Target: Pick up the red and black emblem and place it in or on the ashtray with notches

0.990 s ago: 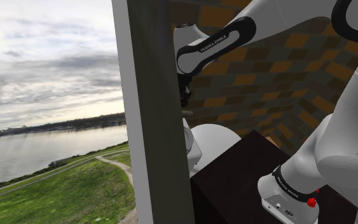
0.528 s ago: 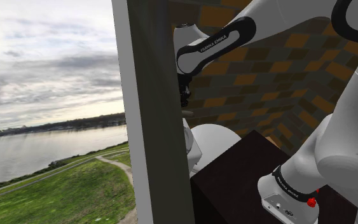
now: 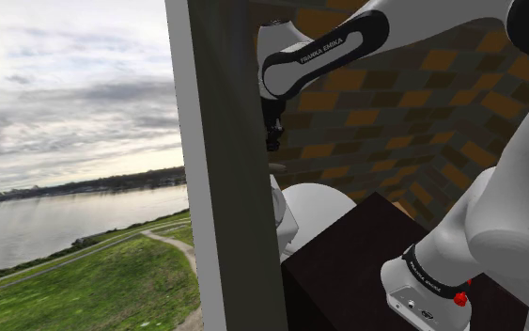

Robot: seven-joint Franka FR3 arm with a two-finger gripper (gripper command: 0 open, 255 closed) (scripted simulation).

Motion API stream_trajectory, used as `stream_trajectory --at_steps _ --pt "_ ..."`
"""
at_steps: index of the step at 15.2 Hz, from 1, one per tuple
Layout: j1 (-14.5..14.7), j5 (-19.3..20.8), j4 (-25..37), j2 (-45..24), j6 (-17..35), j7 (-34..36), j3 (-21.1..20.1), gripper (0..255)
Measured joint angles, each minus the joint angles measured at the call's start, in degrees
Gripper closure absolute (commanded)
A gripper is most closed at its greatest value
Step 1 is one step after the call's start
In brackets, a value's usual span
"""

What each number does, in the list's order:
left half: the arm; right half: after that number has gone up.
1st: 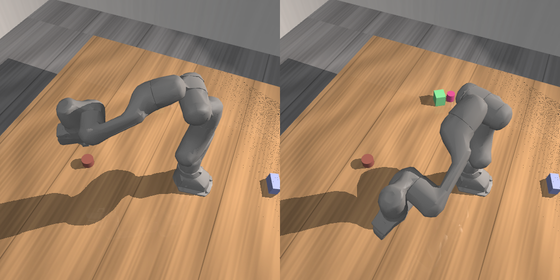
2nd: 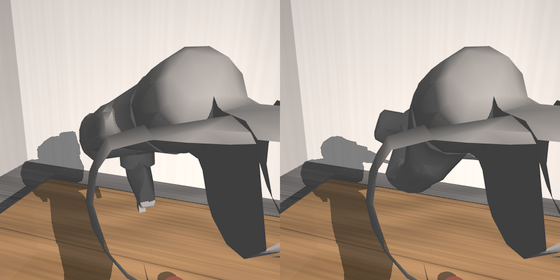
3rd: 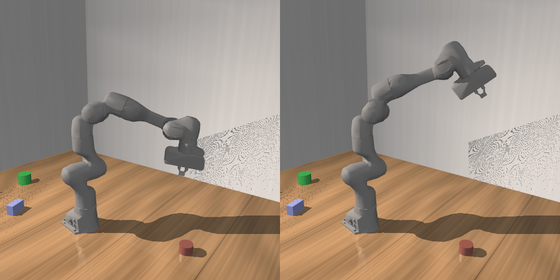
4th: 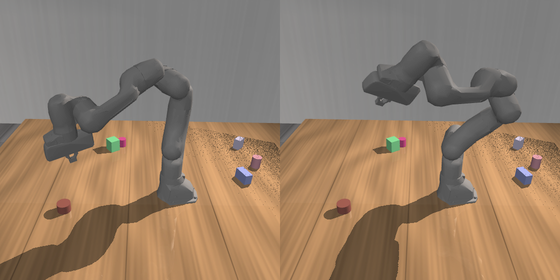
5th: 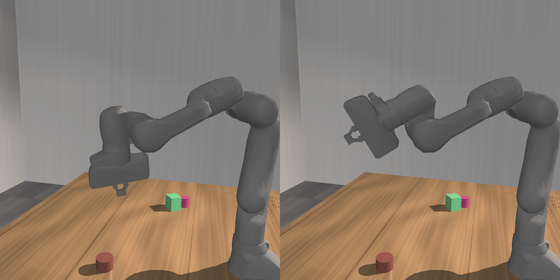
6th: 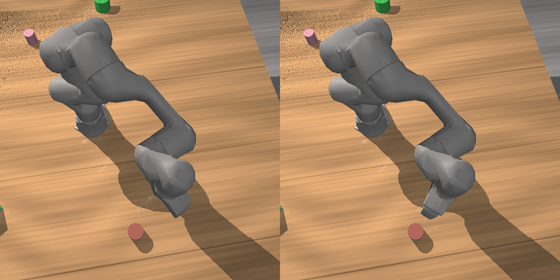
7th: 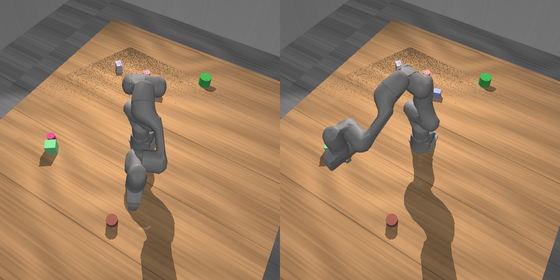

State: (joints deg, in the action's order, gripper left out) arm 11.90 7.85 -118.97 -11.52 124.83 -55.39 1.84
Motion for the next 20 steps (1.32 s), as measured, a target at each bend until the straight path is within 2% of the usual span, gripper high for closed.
stream_trajectory --at_steps 13,20 --pt "0.08 -0.52 3.9 4.94 -8.79 -1.09 -0.12 255" --pt "3.48 -1.18 -4.58 13.48 -9.55 5.03 -3.25 255"
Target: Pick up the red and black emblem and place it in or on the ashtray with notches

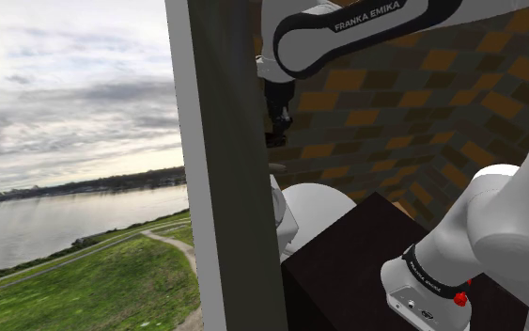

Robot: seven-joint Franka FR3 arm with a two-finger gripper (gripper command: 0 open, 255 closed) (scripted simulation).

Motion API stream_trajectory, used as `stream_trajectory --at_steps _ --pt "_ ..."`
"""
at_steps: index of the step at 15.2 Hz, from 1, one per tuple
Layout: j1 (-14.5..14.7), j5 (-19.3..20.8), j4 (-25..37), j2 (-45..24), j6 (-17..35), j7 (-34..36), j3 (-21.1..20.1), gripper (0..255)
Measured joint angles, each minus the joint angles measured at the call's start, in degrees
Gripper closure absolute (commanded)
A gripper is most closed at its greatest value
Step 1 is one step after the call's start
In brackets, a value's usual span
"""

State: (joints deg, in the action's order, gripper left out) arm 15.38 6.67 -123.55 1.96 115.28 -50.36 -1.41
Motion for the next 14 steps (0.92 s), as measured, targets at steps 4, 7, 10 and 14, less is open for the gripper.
stream_trajectory --at_steps 4,7,10,14 --pt "2.29 -1.12 -5.37 5.75 -0.82 4.12 -2.48 255" --pt "3.78 -2.13 -7.02 8.39 -1.98 6.68 -4.19 255" --pt "5.9 -3.71 -10.88 12.29 -2.29 10.24 -6.6 255" --pt "6.16 -3.73 -12.46 11.3 0.18 11.2 -7.09 255"
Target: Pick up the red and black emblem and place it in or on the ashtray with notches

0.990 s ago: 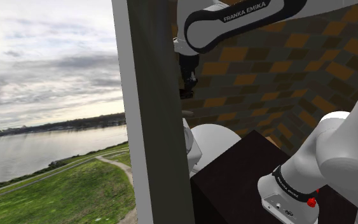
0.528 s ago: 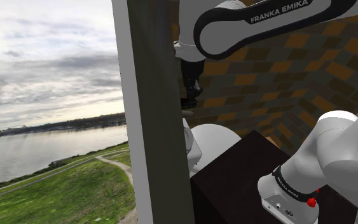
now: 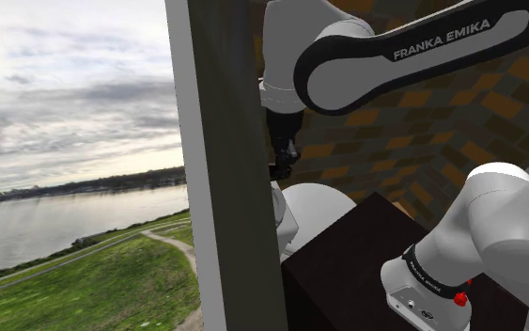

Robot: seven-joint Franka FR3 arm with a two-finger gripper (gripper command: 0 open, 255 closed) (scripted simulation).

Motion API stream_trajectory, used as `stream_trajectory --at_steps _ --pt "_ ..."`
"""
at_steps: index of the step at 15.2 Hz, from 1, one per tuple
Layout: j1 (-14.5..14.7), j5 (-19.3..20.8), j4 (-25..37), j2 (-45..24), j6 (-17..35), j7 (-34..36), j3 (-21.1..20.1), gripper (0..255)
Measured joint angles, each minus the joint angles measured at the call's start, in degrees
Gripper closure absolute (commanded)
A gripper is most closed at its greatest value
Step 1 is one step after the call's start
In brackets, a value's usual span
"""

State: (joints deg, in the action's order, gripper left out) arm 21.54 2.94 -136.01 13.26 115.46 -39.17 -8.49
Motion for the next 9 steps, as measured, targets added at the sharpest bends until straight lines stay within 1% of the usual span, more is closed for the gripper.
stream_trajectory --at_steps 9 --pt "-0.1 0.69 -3.91 -3.35 7.18 1.03 -0.26 255"
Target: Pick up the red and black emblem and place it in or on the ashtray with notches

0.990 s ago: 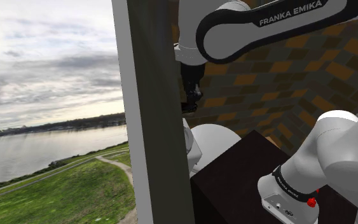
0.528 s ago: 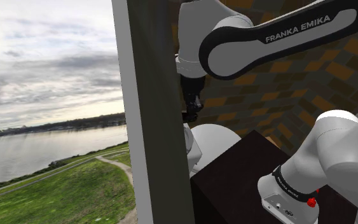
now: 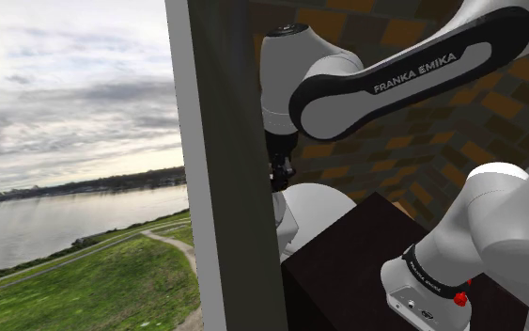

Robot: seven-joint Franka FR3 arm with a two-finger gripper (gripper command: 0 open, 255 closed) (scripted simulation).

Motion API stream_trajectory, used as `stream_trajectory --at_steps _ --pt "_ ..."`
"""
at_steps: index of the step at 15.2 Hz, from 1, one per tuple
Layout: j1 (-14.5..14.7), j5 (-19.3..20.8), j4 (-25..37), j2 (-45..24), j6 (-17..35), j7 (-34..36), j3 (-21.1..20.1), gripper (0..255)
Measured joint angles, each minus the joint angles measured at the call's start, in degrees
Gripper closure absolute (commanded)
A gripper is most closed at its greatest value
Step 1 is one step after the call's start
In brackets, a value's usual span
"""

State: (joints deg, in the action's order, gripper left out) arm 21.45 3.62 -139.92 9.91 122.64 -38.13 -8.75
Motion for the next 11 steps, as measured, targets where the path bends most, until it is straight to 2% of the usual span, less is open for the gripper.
stream_trajectory --at_steps 5,11 --pt "-0.11 0.66 -1.51 -2.69 4.16 0.77 -0.14 255" --pt "-0.16 0.81 -1.79 -3.01 4.85 0.86 -0.09 255"
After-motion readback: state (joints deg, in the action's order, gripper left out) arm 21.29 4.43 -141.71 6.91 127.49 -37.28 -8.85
